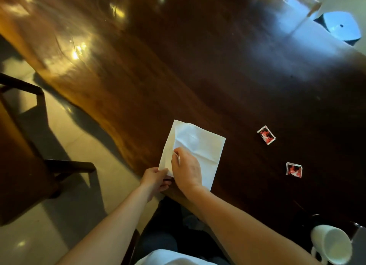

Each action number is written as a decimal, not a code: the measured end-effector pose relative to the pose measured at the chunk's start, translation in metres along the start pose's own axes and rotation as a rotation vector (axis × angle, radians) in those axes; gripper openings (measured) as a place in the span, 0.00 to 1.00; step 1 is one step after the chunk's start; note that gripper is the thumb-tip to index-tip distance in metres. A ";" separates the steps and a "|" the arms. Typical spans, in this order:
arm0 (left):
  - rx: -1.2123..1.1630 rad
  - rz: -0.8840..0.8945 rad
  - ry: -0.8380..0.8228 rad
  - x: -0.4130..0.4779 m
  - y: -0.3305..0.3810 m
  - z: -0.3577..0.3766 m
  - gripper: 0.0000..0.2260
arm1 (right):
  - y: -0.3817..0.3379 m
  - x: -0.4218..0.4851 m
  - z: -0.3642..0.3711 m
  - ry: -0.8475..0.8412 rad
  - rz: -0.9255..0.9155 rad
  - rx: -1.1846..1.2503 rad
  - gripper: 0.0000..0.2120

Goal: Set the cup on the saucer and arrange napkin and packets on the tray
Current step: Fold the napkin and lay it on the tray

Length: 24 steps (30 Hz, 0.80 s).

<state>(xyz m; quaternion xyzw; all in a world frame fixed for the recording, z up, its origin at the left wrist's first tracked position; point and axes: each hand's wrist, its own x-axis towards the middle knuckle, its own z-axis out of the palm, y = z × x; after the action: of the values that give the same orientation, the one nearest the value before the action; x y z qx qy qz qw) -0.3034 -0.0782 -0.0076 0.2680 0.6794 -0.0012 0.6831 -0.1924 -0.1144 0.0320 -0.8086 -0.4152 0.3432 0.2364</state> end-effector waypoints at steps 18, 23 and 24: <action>0.553 0.350 0.342 0.003 0.008 -0.011 0.09 | 0.110 -0.026 -0.047 -0.104 0.405 -0.189 0.21; 0.838 0.591 0.395 0.012 0.009 -0.009 0.18 | 0.121 -0.027 -0.055 -0.013 0.426 -0.109 0.21; 0.901 0.667 0.381 0.015 0.013 -0.007 0.20 | 0.121 -0.023 -0.056 0.017 0.396 -0.103 0.23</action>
<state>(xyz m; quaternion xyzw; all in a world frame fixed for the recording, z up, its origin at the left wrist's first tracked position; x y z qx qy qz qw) -0.3035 -0.0588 -0.0167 0.7263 0.6016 -0.0264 0.3314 -0.0980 -0.2046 -0.0037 -0.8884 -0.2629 0.3546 0.1261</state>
